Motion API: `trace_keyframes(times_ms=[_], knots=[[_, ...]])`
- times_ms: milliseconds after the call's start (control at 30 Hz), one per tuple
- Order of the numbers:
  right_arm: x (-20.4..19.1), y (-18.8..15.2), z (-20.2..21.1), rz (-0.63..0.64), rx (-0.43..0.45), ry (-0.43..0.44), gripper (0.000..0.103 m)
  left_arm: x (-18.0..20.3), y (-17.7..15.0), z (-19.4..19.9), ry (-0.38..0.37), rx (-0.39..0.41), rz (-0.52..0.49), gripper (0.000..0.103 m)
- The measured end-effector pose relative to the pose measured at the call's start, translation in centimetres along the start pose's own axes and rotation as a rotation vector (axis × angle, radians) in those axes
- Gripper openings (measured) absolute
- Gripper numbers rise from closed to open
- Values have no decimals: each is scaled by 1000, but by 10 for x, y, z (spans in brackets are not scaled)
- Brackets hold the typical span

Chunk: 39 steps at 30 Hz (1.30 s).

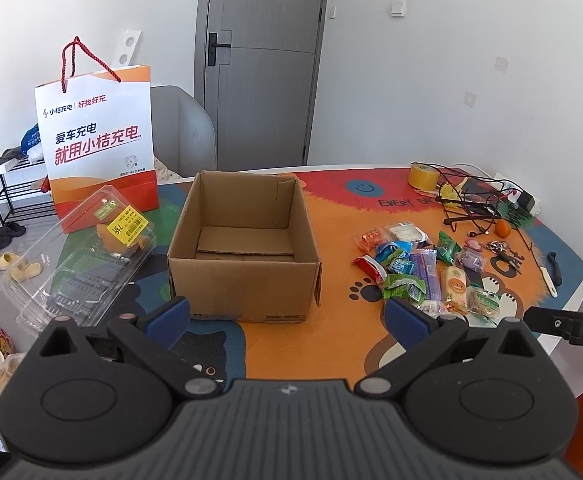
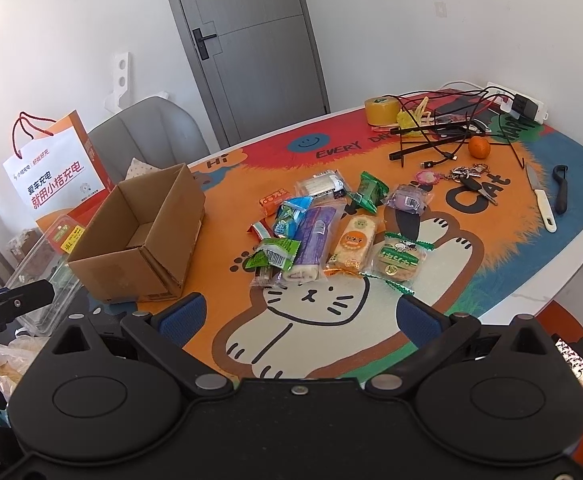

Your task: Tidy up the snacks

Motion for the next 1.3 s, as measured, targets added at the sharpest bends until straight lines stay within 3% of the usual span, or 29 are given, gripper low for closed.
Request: trace_keyframes(times_ms=[600, 933, 1300], knots=[[5, 1, -5, -6, 11, 7, 103, 10, 5, -7, 5, 13, -30, 103], [21, -8, -28, -44, 15, 0, 102, 33, -5, -39, -28, -44, -39, 103], [46, -21, -67, -93, -30, -31, 91, 64, -17, -92, -84, -101, -69, 103]])
Point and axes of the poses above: each gripper's, at about its wrist camera, not at the fingertips, and z roughly against the way its jaws point, x to its right, y to its top, the point moved 6 cm from there along -z, roughly the way its jaws point, and after that the axes turned 14 degrees about z, right-handed, at the moved point
